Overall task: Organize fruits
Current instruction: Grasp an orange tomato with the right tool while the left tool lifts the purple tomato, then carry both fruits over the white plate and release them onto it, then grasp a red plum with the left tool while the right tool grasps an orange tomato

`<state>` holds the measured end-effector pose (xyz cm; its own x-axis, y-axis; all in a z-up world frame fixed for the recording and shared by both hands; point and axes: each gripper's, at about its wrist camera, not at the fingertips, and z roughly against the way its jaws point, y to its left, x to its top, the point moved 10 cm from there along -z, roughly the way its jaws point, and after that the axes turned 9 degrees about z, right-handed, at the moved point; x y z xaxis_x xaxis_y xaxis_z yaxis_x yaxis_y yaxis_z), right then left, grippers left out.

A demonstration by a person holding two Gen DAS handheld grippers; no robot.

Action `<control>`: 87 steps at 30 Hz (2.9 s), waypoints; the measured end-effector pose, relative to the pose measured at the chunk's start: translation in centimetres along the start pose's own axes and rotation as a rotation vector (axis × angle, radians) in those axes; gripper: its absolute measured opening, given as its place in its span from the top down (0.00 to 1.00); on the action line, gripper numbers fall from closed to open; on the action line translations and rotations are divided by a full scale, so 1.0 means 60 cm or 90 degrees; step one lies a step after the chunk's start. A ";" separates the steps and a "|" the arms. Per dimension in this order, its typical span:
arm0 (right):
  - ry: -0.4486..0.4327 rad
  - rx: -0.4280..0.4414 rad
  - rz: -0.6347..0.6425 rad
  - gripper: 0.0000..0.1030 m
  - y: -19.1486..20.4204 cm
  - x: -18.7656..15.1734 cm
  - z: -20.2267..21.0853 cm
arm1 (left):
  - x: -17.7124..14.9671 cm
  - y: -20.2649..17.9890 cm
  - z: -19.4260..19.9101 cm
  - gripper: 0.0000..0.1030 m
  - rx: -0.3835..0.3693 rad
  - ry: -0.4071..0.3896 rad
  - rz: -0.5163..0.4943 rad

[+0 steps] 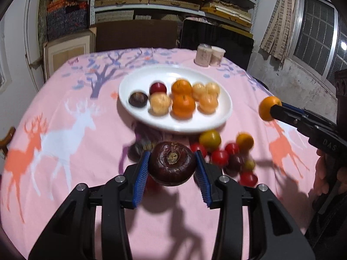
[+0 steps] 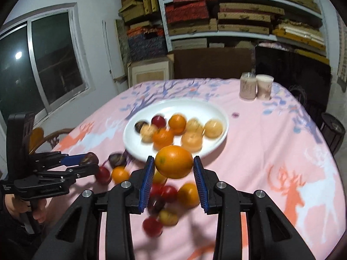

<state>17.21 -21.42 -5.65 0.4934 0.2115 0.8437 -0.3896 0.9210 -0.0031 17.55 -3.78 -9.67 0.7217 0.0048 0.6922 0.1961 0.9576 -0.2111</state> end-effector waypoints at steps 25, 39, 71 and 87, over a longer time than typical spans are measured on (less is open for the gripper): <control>0.128 -0.148 0.058 0.59 -0.150 -0.025 -0.092 | 0.146 0.007 -0.128 0.60 0.010 -0.011 0.018; 0.155 -0.087 0.083 0.64 -0.075 -0.078 -0.116 | 0.102 0.012 -0.090 0.60 0.028 -0.015 -0.003; 0.037 0.031 -0.079 0.43 -0.039 -0.087 -0.035 | -0.052 0.035 -0.035 0.31 0.078 0.051 -0.076; 0.074 0.062 -0.078 0.42 -0.029 -0.113 -0.052 | -0.072 0.054 -0.062 0.63 0.033 0.054 -0.019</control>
<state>16.95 -23.46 -13.04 0.6265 0.1414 0.7665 -0.3911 0.9076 0.1523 17.56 -1.78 -15.90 0.7705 -0.0464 0.6357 0.1849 0.9707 -0.1534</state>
